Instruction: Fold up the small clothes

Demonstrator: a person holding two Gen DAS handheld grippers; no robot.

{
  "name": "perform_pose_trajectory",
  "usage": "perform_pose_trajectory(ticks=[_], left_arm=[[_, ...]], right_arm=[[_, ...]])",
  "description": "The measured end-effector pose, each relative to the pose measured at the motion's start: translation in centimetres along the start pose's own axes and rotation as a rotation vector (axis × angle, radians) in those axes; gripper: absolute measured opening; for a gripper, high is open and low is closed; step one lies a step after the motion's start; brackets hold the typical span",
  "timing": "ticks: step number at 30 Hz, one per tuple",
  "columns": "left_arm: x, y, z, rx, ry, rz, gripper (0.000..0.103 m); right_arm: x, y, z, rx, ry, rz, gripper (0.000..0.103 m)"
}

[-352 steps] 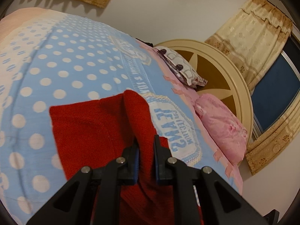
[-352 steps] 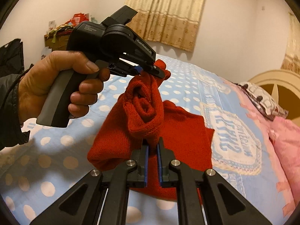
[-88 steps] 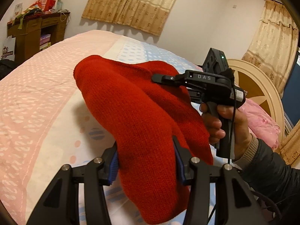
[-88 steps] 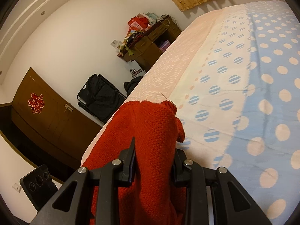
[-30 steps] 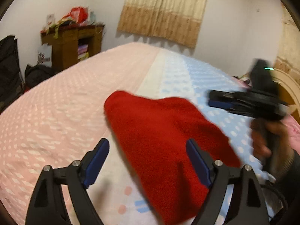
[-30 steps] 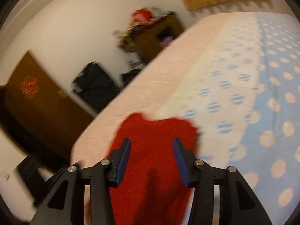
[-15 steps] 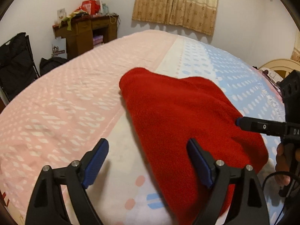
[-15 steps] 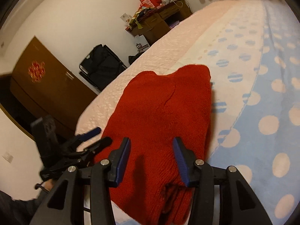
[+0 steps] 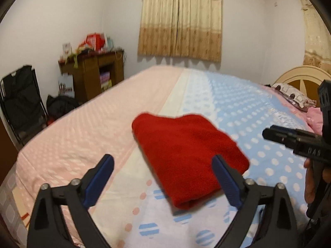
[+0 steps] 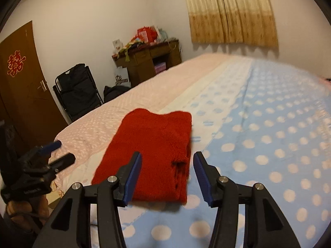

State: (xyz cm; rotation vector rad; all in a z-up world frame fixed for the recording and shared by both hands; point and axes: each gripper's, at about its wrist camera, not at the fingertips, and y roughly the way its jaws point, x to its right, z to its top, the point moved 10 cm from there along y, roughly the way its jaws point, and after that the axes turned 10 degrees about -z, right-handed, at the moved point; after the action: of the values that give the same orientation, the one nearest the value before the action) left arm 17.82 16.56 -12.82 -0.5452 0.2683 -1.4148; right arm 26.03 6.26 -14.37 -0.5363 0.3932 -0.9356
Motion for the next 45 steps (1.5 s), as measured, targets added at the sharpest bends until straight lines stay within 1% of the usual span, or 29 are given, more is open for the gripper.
perform_pose_trajectory(ticks=[2, 6, 8, 12, 19, 31, 40, 43, 45], left_arm=[[0.8, -1.1, 0.5, 0.029, 0.015, -0.022, 0.099], [2.0, -2.1, 1.0, 0.051, 0.048, -0.039, 0.099], [2.4, -2.3, 1.1, 0.057, 0.056, -0.041, 0.099], [2.7, -2.5, 1.1, 0.064, 0.052, -0.054, 0.1], [3.1, -2.6, 1.0, 0.065, 0.061, -0.063, 0.1], [3.6, -2.8, 0.5, 0.06, 0.068, -0.066, 0.1], [3.5, -2.8, 0.4, 0.057, 0.066, -0.067, 0.1], [3.7, -2.7, 0.5, 0.059, 0.073, -0.06, 0.103], [4.0, -2.7, 0.4, 0.055, 0.082, -0.069, 0.103]], right_arm=[[-0.6, -1.5, 0.1, 0.021, -0.01, -0.015, 0.056], [-1.5, -4.7, 0.6, 0.077, -0.038, -0.036, 0.058], [-1.7, -5.7, 0.8, 0.092, -0.041, -0.042, 0.059], [-1.7, -7.0, 0.5, 0.122, -0.058, -0.081, 0.06], [-1.3, -7.5, 0.0, 0.123, -0.057, -0.1, 0.061], [-1.5, -8.1, -0.3, 0.131, -0.057, -0.097, 0.061], [-1.9, -8.1, -0.7, 0.117, -0.063, -0.092, 0.062], [-2.0, -8.1, -0.7, 0.118, -0.065, -0.092, 0.062], [-2.1, -8.1, -0.8, 0.118, -0.067, -0.091, 0.062]])
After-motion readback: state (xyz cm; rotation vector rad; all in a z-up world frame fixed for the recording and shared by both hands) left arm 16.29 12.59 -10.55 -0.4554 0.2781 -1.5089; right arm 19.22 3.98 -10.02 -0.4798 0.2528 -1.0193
